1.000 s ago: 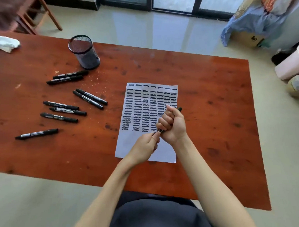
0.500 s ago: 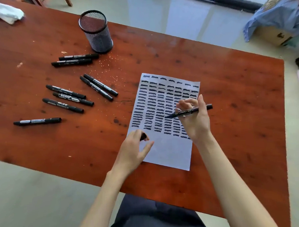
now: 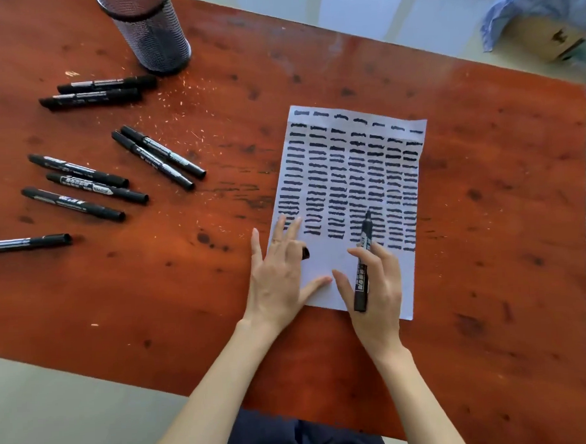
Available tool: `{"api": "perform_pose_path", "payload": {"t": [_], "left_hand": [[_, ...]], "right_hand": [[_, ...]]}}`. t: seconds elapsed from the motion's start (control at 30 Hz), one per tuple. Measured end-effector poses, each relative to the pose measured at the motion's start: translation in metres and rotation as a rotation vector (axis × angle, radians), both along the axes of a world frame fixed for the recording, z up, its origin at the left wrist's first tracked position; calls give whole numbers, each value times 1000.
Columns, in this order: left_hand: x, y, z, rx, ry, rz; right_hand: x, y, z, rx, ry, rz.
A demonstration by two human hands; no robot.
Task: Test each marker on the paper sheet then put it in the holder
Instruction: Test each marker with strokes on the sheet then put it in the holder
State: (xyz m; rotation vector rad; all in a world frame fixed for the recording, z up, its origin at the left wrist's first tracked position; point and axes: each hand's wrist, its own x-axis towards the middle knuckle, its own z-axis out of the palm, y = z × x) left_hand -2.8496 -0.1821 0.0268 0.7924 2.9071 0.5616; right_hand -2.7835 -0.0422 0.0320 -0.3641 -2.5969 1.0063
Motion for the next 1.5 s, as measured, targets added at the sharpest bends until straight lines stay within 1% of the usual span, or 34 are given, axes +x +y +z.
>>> {"api": "perform_pose_path", "payload": {"t": [0.1,0.17,0.23,0.3,0.37,0.43,0.47,0.53,0.6,0.67,0.7,0.73,0.77,0.83,0.97,1.03,1.13,1.3,1.5], "left_hand": [[-10,17,-1,64,35,31],[-12,17,1,134,74,38],[-12,9,4,190,113,19],[-13,-2,4,214,132,-18],[-16,-12,0,218,136,-69],[-17,-18,-5,193,127,-116],[-18,-20,-7,177,122,-131],[-18,-20,-8,161,130,-137],[-18,-19,-8,170,136,-125],[-19,-19,-7,178,142,-113],[-19,-19,-7,176,149,-107],[-19,-19,-8,174,159,-99],[-19,-18,-8,175,171,-89],[-19,-18,-8,186,193,-68],[-17,-17,-8,203,215,-37],[-17,-17,-8,191,228,-26],[-17,-16,-5,167,252,-2],[-13,-18,1,142,231,-14],[-11,-27,-3,175,153,-44]], "right_hand": [[-9,14,-7,226,-81,-2],[-16,22,-9,274,-97,42],[-21,28,-10,268,-93,88],[-25,35,-10,215,-89,135],[-29,40,-10,164,-94,160],[-34,43,-8,132,-40,145],[-37,42,-6,92,7,127],[-44,37,2,-58,113,101],[-54,27,9,-302,171,100],[-67,12,17,-651,149,130],[-73,5,17,-788,139,151],[-78,-1,17,-864,127,162],[-84,-6,16,-875,114,168],[-93,-15,14,-804,92,159],[-99,-22,7,-490,169,65],[-100,-24,5,-469,172,3],[-99,-24,-1,-443,166,-29],[-98,-23,-5,-405,129,67],[-99,-25,-5,-376,113,72]]}}
